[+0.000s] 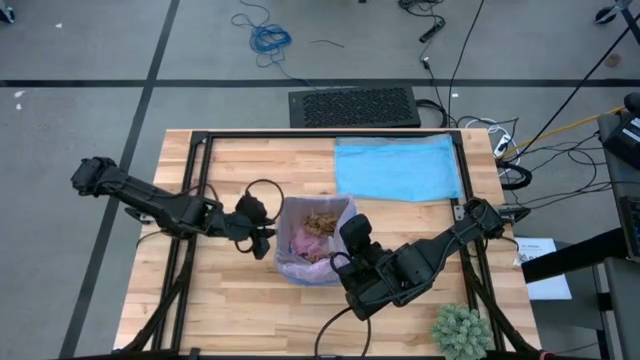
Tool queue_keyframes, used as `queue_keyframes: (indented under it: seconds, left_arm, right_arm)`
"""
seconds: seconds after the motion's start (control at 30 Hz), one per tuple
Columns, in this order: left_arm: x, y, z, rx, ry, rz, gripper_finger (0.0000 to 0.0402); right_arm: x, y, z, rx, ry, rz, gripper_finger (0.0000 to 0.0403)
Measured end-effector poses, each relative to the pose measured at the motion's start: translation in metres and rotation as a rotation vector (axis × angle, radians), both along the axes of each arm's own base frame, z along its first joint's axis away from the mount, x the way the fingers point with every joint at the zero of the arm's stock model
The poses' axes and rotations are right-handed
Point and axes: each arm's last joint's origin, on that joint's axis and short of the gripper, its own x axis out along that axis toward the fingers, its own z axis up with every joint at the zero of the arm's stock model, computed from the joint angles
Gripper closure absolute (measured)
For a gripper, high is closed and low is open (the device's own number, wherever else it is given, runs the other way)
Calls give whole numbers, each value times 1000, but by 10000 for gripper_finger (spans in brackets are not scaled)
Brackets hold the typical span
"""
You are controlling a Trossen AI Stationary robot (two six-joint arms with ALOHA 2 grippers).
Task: Place trash/remove bag and relplace
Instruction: Remove the trash bag from the trash bin
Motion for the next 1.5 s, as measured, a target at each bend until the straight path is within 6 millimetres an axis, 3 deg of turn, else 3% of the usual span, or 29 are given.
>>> queue_keyframes:
  seconds: [0.2, 0.33, 0.7, 0.93, 1.07, 1.27, 1.5]
  left_arm:
    - [3, 1, -1, 52, 6, -43, 384]
    - [1, 0, 4, 46, -29, -56, 399]
    - [-26, -3, 28, 29, -145, -72, 401]
    - [-37, -2, 20, -99, -63, 73, 398]
    - [-33, -3, 13, -102, -21, 104, 374]
    - [-27, -4, 20, -73, -104, 50, 321]
    - [-31, -2, -24, -117, -159, 84, 309]
  right_arm:
    - [0, 0, 0, 0, 0, 0, 403]
    - [0, 0, 0, 0, 0, 0, 403]
    - [-1, 2, 0, -3, -4, 3, 403]
    - [-1, 2, 0, -4, -3, 5, 403]
    - [-1, 2, 0, -2, -5, 2, 403]
    - [-1, 2, 0, 0, -6, 1, 403]
    - [-4, 6, 0, 2, -5, 14, 403]
